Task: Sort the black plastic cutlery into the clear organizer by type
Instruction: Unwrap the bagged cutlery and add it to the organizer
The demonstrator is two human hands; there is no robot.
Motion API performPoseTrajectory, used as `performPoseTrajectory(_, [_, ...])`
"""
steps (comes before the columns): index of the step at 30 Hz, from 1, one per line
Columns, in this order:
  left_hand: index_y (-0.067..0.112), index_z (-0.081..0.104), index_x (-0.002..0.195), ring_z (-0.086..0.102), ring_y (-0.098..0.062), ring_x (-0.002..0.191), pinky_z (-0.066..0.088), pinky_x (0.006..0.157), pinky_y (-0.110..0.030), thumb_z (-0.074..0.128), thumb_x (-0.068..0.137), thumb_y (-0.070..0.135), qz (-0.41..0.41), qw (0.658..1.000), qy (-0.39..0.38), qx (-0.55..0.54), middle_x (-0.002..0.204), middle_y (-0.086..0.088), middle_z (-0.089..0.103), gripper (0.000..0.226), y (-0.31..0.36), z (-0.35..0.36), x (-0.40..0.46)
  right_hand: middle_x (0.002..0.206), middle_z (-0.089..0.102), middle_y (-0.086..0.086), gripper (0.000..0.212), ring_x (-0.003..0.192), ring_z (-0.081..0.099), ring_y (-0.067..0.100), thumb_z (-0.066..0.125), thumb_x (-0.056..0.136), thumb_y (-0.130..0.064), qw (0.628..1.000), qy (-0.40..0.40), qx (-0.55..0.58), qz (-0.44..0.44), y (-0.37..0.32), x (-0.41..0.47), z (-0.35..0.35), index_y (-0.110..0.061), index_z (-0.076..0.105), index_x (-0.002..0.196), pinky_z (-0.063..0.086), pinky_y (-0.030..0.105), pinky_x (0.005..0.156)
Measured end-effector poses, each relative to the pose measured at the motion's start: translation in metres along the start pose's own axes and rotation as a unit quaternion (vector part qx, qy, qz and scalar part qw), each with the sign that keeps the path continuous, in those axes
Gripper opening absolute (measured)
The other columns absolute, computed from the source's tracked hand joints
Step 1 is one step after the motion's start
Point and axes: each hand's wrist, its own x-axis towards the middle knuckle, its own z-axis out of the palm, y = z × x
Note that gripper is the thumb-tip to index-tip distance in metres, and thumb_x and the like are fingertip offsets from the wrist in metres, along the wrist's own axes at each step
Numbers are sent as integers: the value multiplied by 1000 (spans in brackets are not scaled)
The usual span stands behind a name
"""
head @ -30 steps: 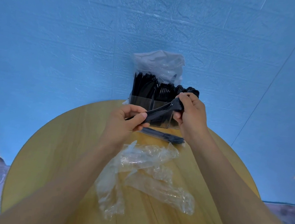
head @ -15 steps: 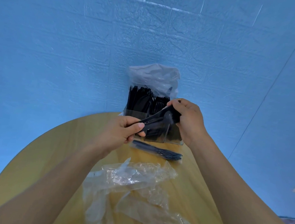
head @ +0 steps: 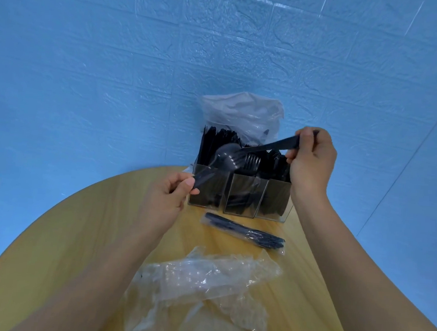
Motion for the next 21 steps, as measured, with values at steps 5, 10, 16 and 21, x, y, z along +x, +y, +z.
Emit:
performPoseTrajectory(5, [20,61,87,39,-1,50,37,49,-15,48,97,14,29,994,86,-56,72,3,60,18,0,-5,1,65,50,5,18,59,51,22,41,100,-17,981,-61,-98,-154,0,-12,18,-12,48,84,38,34,58])
performPoseTrajectory(10, [18,62,89,38,-2,49,37,48,-13,48,97,13,41,992,100,-68,71,6,60,17,-2,-3,-6,69,51,11,20,66,54,31,43,100,-17,954,-115,-164,-222,12,-26,38,-12,46,81,35,33,61])
performPoseTrajectory(16, [21,62,88,39,-1,49,37,48,-13,49,96,13,42,991,104,-75,68,11,60,17,-4,-3,-9,62,49,1,21,60,53,24,50,97,-20,950,-121,-208,-196,12,-24,55,-9,48,115,38,33,55])
performPoseTrajectory(21, [20,61,89,39,0,49,38,49,-13,49,96,13,39,991,103,-81,71,6,60,16,-2,-1,-11,79,55,8,23,75,50,25,57,93,-24,914,-125,-303,-240,16,-22,62,-6,52,107,41,36,60])
